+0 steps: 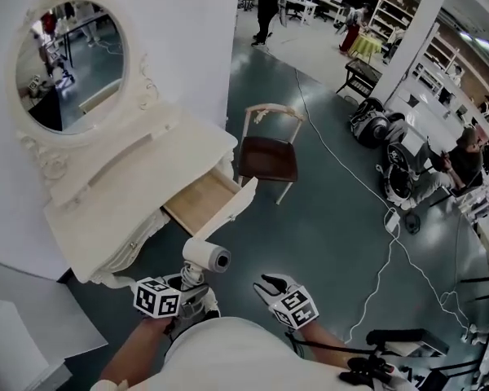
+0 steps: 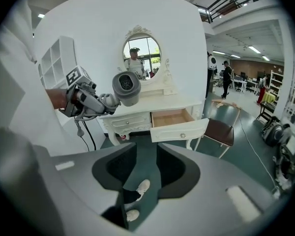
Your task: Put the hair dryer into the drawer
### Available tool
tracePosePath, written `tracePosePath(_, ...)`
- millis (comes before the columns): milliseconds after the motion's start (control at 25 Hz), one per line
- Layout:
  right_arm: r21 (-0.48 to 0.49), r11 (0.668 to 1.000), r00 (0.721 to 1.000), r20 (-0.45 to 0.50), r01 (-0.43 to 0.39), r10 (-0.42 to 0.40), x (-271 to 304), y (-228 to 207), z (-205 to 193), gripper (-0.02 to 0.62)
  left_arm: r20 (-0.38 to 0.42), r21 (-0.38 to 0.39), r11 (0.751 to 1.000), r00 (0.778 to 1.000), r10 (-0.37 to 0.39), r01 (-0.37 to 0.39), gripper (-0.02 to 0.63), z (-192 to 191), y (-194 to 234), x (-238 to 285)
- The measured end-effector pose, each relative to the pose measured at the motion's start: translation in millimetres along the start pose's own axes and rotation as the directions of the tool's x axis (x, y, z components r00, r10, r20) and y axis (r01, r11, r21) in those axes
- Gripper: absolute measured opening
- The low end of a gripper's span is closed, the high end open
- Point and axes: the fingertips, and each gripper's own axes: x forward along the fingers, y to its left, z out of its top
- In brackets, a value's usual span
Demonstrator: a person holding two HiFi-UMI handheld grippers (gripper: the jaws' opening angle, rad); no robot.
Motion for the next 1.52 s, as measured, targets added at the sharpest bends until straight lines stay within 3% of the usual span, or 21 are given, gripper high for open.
tracePosePath(280, -0.007, 0.999, 0.999, 0.01, 0.053, -0.052, 44.0, -39.6, 61.9, 0.121, -0.004, 0.041, 0.999, 1.0, -0.017, 0.017, 0.264, 66.0, 65.8, 21.2)
tracePosePath(520, -0.005, 1.0, 0.999, -0.033, 0.031, -0.031, 74.1, -54.6, 83.5, 0.089, -0.053, 0.014, 1.0, 0.999, -0.008, 0.009, 0.264, 85.1, 112.0, 42.8)
tracePosePath(880, -0.019, 0.999, 0.998, -0.053, -0.026, 0.025, 118.7, -124.0, 104.2, 0.017, -0.127, -0.026, 0.995, 0.987, 0.096, -0.1, 0.264, 110.4, 182.5, 105.4)
tracePosePath(1200, -0.103, 0.985, 0.988, -0.086, -0.14, 0.132, 153.0, -238.0, 150.7, 0.014, -0.207, -0.121, 0.959, 0.951, 0.228, -0.257, 0.264, 143.4, 242.3, 187.3)
tracePosePath(1520, -0.144, 0.963, 0.965, -0.164, -0.227, 0.203, 178.3, -326.5, 163.4, 0.015, -0.295, -0.169, 0.898, 0.891, 0.346, -0.405, 0.264, 144.2, 305.4, 246.0)
